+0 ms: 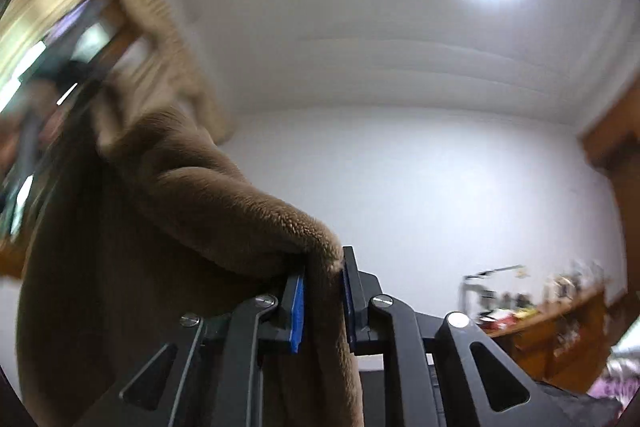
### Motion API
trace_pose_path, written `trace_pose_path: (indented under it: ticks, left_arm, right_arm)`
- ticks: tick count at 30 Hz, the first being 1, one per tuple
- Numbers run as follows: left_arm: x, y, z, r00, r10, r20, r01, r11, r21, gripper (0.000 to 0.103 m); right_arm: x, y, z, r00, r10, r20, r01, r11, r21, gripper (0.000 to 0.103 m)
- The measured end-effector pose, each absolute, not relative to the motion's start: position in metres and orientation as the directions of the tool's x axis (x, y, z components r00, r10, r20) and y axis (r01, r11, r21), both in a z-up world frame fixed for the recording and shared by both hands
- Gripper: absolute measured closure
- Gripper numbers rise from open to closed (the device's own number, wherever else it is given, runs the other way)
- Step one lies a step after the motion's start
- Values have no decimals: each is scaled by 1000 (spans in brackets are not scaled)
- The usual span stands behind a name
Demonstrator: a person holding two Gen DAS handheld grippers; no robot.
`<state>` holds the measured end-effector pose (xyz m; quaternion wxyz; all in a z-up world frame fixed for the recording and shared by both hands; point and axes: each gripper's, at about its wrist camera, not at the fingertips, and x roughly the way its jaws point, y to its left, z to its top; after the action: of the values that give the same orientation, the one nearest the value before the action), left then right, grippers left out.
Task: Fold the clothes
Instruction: 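Hold the blanket up with the left gripper while the right gripper opens and releases, then move the right gripper to the hanging blanket and close on its edge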
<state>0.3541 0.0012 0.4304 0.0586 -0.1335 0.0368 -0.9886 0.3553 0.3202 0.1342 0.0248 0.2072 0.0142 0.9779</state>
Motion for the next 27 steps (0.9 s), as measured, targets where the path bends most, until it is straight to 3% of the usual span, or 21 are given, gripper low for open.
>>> trace_pose_path:
  ticks: [5, 12, 13, 15, 16, 17, 27]
  left_arm:
    - [354, -17, 393, -978, -67, 198, 48, -994, -100, 86]
    - [349, -26, 380, -986, -19, 166, 1, -994, -110, 86]
    - [348, -26, 382, -986, -20, 168, 1, -994, -107, 86]
    - [348, -27, 387, -984, -21, 176, 2, -994, -108, 86]
    - [349, -27, 390, -983, -20, 182, 0, -994, -110, 86]
    - [349, -26, 392, -982, -24, 187, 3, -994, -112, 86]
    - [332, 29, 421, -981, -60, 182, 57, -998, -22, 86]
  right_arm:
    - [369, 303, 141, -856, 189, 481, -174, -982, 76, 88]
    - [362, 311, 168, -895, -228, 384, 227, -973, -50, 87]
    - [357, 311, 166, -889, -297, 349, 298, -953, -53, 82]
    - [341, 313, 152, -866, -428, 258, 434, -900, -39, 40]
    - [339, 307, 145, -861, -450, 236, 452, -891, -50, 5]
    - [338, 300, 139, -860, -460, 221, 457, -887, -67, 1]
    - [330, 222, 78, -842, -536, 58, 511, -828, -230, 1]
